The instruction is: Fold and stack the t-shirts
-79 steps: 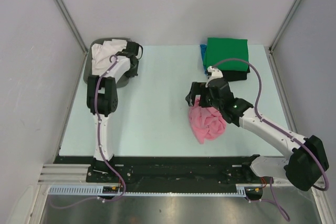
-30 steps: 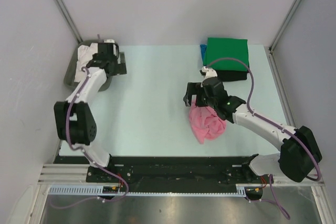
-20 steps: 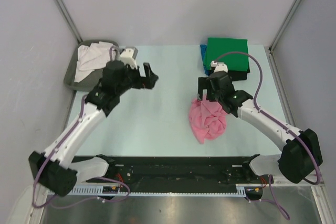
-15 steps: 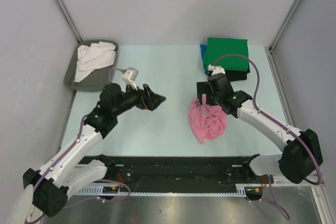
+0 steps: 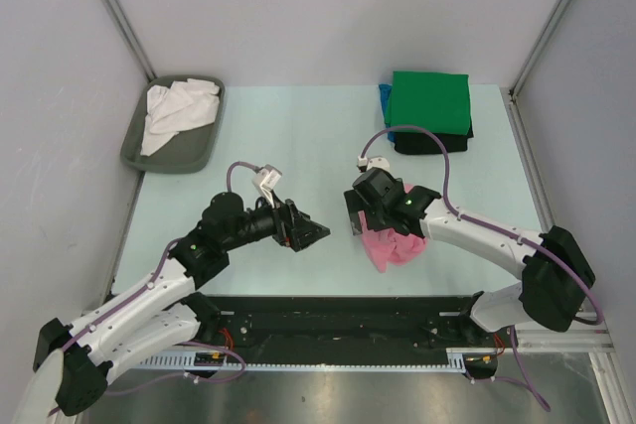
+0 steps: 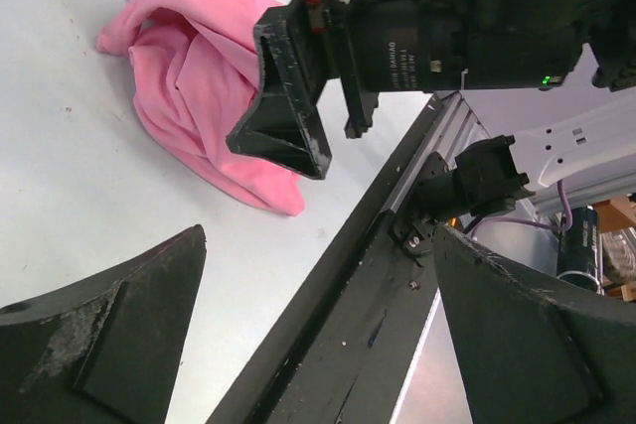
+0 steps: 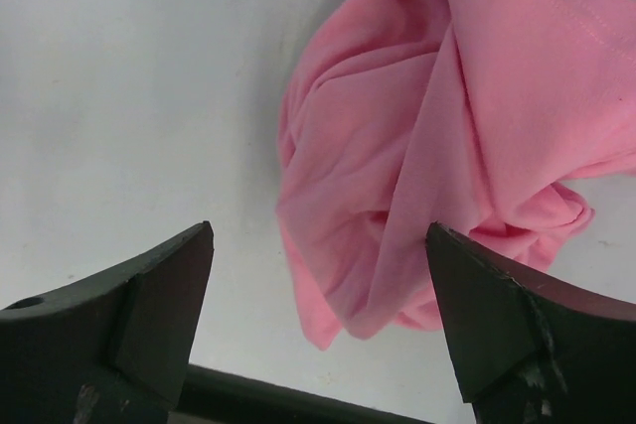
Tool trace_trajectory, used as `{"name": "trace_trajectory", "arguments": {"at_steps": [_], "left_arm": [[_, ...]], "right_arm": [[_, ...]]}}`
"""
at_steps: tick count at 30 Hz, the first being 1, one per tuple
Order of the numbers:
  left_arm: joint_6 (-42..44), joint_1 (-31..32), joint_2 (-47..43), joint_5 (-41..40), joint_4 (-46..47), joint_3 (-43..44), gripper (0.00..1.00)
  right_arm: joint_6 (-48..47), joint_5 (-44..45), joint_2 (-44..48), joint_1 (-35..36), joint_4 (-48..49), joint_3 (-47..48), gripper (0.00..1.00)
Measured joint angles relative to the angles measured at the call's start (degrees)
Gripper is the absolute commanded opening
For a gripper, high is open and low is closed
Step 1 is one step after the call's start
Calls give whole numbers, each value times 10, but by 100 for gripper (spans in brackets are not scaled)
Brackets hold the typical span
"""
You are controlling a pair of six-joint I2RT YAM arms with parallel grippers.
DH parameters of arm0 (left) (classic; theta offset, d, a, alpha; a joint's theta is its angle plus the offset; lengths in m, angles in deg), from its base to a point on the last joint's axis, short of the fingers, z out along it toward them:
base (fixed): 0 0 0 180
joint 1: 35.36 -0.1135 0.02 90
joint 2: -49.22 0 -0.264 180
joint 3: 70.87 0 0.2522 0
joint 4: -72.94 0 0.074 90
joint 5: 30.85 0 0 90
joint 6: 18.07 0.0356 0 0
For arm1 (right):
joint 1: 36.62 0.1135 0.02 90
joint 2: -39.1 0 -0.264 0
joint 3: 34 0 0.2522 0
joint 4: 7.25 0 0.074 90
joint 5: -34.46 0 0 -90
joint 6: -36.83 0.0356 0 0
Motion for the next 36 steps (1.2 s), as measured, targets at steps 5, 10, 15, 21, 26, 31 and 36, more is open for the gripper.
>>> {"name": "trace_trajectory", "arguments": {"at_steps": [5, 10, 15, 21, 26, 31, 36], "left_arm": [[1, 0, -24, -1, -7, -11, 100], [1, 1, -27, -1, -7, -11, 100], [1, 1, -24, -1, -7, -19, 100], [1, 1, -24, -2, -10, -24, 100], [0, 1, -31, -18, -15, -24, 100], [0, 1, -42, -40, -33, -24, 100], [0, 1, -57, -57, -58, -24, 100]], "right_arm": [[10, 33, -26, 0, -8, 0, 75], [16, 68, -47, -1, -10, 0, 26], [14, 101, -59, -2, -10, 0, 0], [4, 128, -54, -5, -17, 10, 0], [-26, 113, -54, 4, -56, 144, 0], [-73, 106, -88, 45, -111, 450, 0], [-122, 141, -136, 91, -170, 759, 0]]}}
